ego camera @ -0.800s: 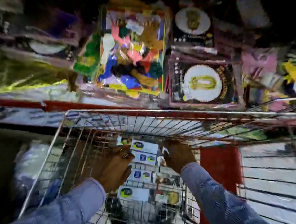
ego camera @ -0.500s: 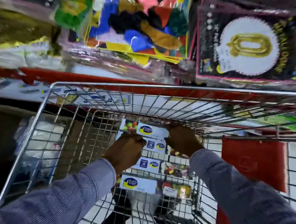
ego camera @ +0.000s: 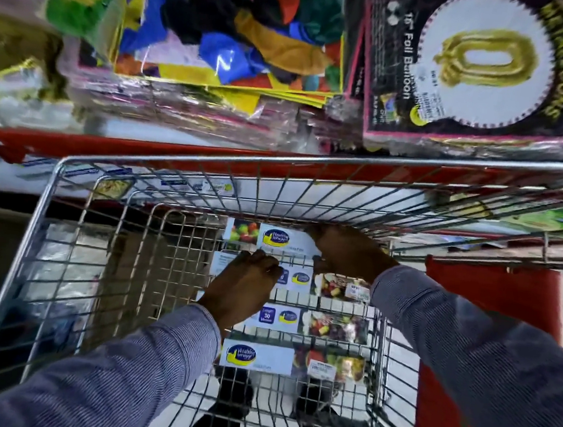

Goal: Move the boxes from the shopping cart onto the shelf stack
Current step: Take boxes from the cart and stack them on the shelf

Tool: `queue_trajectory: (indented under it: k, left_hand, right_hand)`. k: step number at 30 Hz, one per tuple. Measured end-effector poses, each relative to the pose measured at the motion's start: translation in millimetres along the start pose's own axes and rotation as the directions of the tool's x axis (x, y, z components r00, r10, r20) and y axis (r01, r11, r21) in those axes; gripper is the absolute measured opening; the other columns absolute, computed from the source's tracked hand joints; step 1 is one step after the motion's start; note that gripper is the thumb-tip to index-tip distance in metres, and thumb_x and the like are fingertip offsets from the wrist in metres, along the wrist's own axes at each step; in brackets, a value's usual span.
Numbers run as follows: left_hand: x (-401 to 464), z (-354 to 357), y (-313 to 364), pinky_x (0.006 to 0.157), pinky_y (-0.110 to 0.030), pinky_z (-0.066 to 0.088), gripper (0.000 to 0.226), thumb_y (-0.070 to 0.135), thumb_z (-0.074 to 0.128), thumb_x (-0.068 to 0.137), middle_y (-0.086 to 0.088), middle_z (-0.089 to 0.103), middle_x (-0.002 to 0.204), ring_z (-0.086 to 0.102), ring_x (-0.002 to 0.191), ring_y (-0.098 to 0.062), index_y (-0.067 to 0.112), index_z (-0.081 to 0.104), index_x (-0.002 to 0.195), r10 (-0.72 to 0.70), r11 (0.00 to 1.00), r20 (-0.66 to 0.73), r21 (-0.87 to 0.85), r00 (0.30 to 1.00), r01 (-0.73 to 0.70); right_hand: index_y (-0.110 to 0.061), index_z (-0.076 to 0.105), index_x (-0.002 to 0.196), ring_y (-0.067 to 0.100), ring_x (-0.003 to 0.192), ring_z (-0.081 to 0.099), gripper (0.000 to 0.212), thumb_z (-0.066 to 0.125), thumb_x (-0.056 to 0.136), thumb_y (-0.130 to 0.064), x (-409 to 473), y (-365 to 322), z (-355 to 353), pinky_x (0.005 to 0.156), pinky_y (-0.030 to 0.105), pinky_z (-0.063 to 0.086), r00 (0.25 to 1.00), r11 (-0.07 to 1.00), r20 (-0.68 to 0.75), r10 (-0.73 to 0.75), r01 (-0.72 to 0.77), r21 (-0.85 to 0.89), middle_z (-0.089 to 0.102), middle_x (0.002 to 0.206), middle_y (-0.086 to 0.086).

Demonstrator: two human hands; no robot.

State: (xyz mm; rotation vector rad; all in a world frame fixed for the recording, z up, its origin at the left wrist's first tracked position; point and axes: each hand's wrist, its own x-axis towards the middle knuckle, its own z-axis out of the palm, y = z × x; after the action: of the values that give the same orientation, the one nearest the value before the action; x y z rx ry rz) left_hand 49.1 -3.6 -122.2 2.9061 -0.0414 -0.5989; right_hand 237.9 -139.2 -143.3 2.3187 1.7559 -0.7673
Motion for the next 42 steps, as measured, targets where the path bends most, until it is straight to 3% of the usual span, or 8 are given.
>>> queue_trajectory:
  k: [6, 12, 15, 19, 24, 28, 34, 42]
  left_hand:
    - [2.2, 6.5, 1.5, 0.088, -0.045, 0.058, 0.057, 0.005, 0.082, 0.068, -0.014, 0.071, 0.118, 0.068, 0.104, -0.034, 0.005, 0.065, 0.122, -0.006, 0.996, 0.015, 0.085, 1.000, 0.005]
    - [-4.6, -4.3, 12.7, 0.095, -0.047, 0.050, 0.059, 0.008, 0.064, 0.085, -0.016, 0.054, 0.138, 0.054, 0.121, -0.037, 0.005, 0.044, 0.141, -0.043, 0.993, 0.036, 0.110, 0.998, 0.039]
    - [-26.0, -42.0, 25.5, 0.075, -0.038, 0.058, 0.061, 0.021, 0.078, 0.075, -0.011, 0.064, 0.127, 0.065, 0.109, -0.032, 0.008, 0.058, 0.131, -0.015, 0.996, 0.010, 0.083, 1.000, 0.015]
    - [-69.7, -114.2, 35.6, 0.043, -0.023, 0.055, 0.065, 0.030, 0.096, 0.039, -0.005, 0.076, 0.099, 0.074, 0.068, -0.024, 0.014, 0.076, 0.100, 0.035, 0.999, -0.073, 0.038, 0.997, -0.032]
    - [-133.0, -218.6, 41.1, 0.064, -0.034, 0.062, 0.061, 0.029, 0.088, 0.064, -0.007, 0.070, 0.123, 0.073, 0.093, -0.027, 0.015, 0.068, 0.121, 0.036, 0.999, -0.247, -0.025, 0.968, -0.043]
    - [-178.1, -312.9, 47.2, 0.072, -0.021, 0.057, 0.069, 0.042, 0.090, 0.055, 0.009, 0.071, 0.121, 0.069, 0.102, -0.013, 0.029, 0.068, 0.119, 0.015, 1.000, -0.431, -0.017, 0.902, -0.024]
    - [-217.6, -428.3, 50.2, 0.091, -0.028, 0.053, 0.059, 0.039, 0.085, 0.067, 0.013, 0.065, 0.126, 0.063, 0.114, -0.012, 0.032, 0.066, 0.122, -0.031, 0.997, -0.646, -0.077, 0.763, -0.025]
    - [-214.6, -530.7, 42.0, 0.093, -0.026, 0.049, 0.060, 0.043, 0.079, 0.065, 0.014, 0.068, 0.123, 0.062, 0.111, -0.007, 0.033, 0.066, 0.123, 0.003, 0.999, -0.718, -0.028, 0.696, -0.032]
  right_hand:
    - [-0.008, 0.048, 0.134, 0.040, 0.099, 0.065, 0.070, 0.051, 0.073, -0.041, -27.4, -19.7, -27.9, 0.080, 0.042, 0.055, 0.975, 0.997, -0.215, 0.056, -0.065, -0.036, 0.068, 0.114, 0.019]
    - [-0.013, 0.056, 0.112, 0.031, 0.058, 0.067, 0.053, 0.052, 0.069, -0.044, -63.3, -39.8, -85.9, 0.054, 0.029, 0.048, 0.913, 0.994, -0.399, 0.087, -0.109, -0.031, 0.072, 0.074, 0.009]
    - [-0.015, 0.056, 0.111, 0.030, 0.056, 0.066, 0.052, 0.052, 0.069, -0.046, -85.4, -59.4, -132.5, 0.053, 0.028, 0.046, 0.881, 0.995, -0.470, 0.048, -0.082, -0.052, 0.072, 0.073, 0.006]
    - [-0.015, 0.060, 0.110, 0.032, 0.062, 0.066, 0.055, 0.051, 0.067, -0.049, -123.3, -88.5, -207.0, 0.052, 0.029, 0.047, 0.817, 0.984, -0.574, -0.046, -0.061, -0.166, 0.071, 0.077, 0.007]
    - [-0.022, 0.060, 0.115, 0.035, 0.056, 0.063, 0.057, 0.054, 0.065, -0.049, -186.4, -125.1, -316.2, 0.051, 0.030, 0.048, 0.728, 0.982, -0.678, -0.101, -0.036, -0.185, 0.071, 0.068, 0.006]
    - [-0.030, 0.058, 0.117, 0.035, 0.069, 0.066, 0.057, 0.051, 0.065, -0.053, -234.3, -143.0, -399.3, 0.056, 0.032, 0.047, 0.663, 0.976, -0.740, -0.114, -0.063, -0.207, 0.072, 0.075, 0.005]
    - [-0.028, 0.063, 0.105, 0.027, 0.070, 0.066, 0.046, 0.056, 0.068, -0.054, -287.2, -153.1, -496.6, 0.054, 0.028, 0.043, 0.548, 0.963, -0.819, -0.171, -0.082, -0.256, 0.074, 0.083, 0.001]
    - [-0.018, 0.064, 0.113, 0.026, 0.070, 0.062, 0.059, 0.054, 0.071, -0.059, -290.2, -123.8, -582.4, 0.065, 0.033, 0.054, 0.563, 0.978, -0.826, -0.031, -0.154, -0.142, 0.073, 0.083, 0.004]
